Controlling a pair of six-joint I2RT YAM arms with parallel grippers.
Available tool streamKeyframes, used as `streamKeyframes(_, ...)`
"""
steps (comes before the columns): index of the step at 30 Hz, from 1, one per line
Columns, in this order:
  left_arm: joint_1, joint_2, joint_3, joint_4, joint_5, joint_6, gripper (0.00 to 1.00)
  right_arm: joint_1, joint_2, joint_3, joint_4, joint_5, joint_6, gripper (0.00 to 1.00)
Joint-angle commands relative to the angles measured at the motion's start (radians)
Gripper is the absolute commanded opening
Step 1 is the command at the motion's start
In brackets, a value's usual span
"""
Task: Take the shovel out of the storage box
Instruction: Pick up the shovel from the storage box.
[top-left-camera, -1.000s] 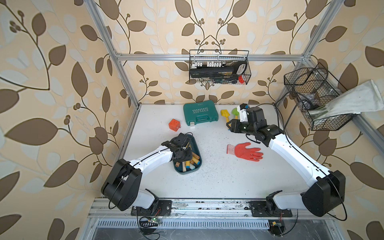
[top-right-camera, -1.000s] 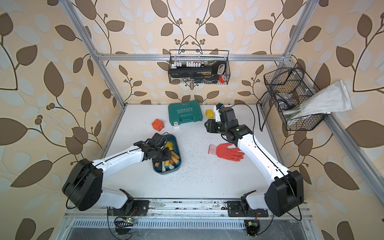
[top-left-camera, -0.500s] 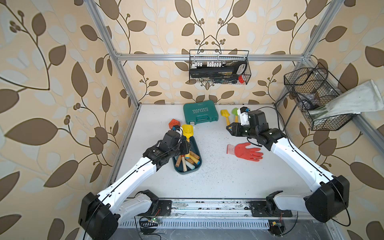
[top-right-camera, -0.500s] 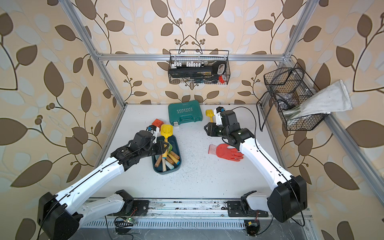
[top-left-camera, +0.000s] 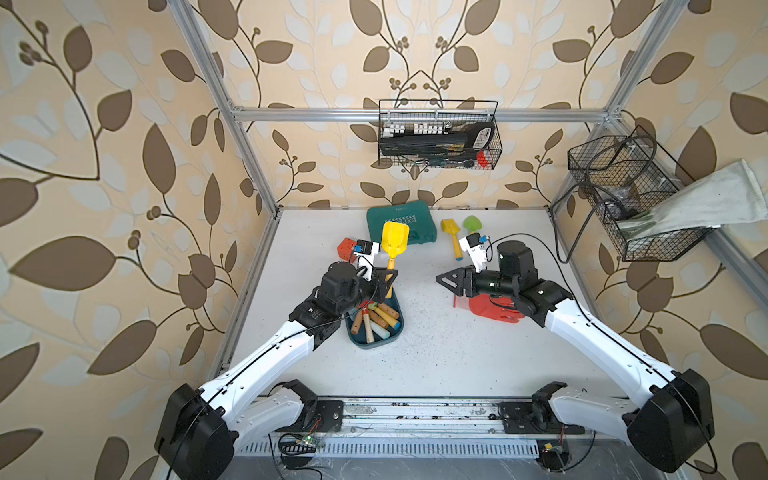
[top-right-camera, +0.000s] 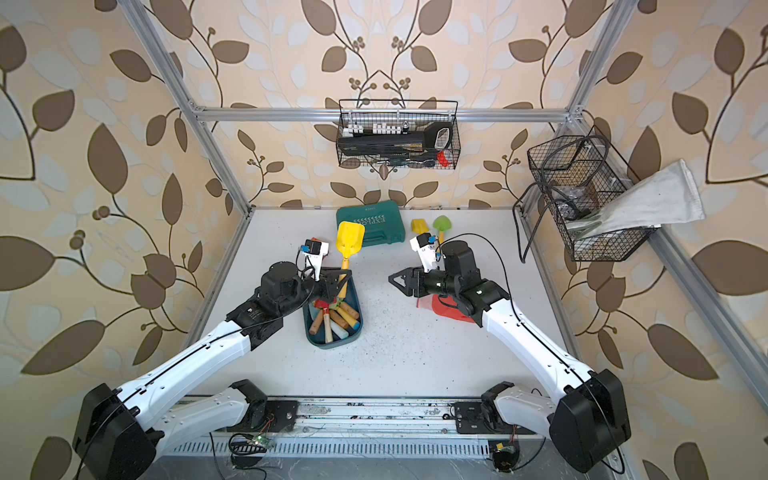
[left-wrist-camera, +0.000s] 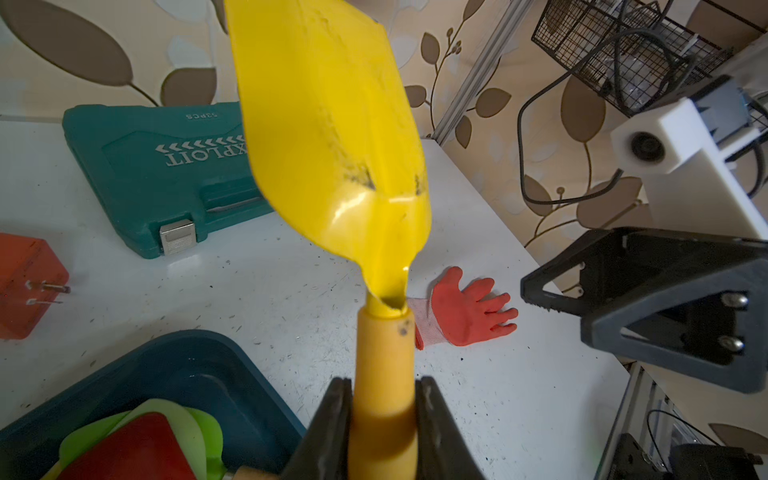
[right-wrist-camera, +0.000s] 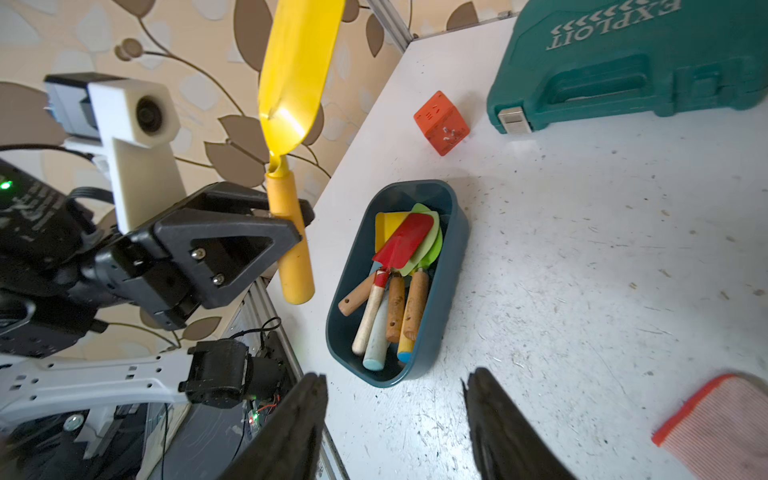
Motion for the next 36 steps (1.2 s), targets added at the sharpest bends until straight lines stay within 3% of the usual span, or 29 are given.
streamKeyframes(1,-0.006,0.005,0.021,0.14,0.045,0.02,0.02,0.048,-0.008,-0.025,0.09,-0.047,-0.008,0.57)
streamKeyframes(9,-0.008,0.031,0.045,0.114,0.059,0.013,0.01,0.098,0.013,-0.013,0.079,0.013,-0.028,0.58)
streamKeyframes(16,-0.008,0.044,0.029,0.108,0.06,0.026,0.01,0.111,0.031,-0.02,0.07,-0.008,-0.029,0.59)
streamKeyframes(21,-0.008,0.075,0.033,0.131,0.065,0.053,0.0,0.118,-0.007,-0.045,0.056,0.084,-0.075,0.62)
streamKeyframes(23,-0.008,0.1,0.061,0.12,0.07,0.062,0.0,0.118,0.002,-0.043,0.067,0.069,-0.096,0.62)
streamKeyframes(30,-0.01,0.145,0.079,0.163,0.129,0.004,0.0,0.126,0.03,-0.052,0.132,0.084,-0.018,0.64)
streamKeyframes(36,-0.014,0.13,0.065,0.224,0.156,-0.05,0.0,0.195,0.049,-0.054,0.166,0.121,0.032,0.63)
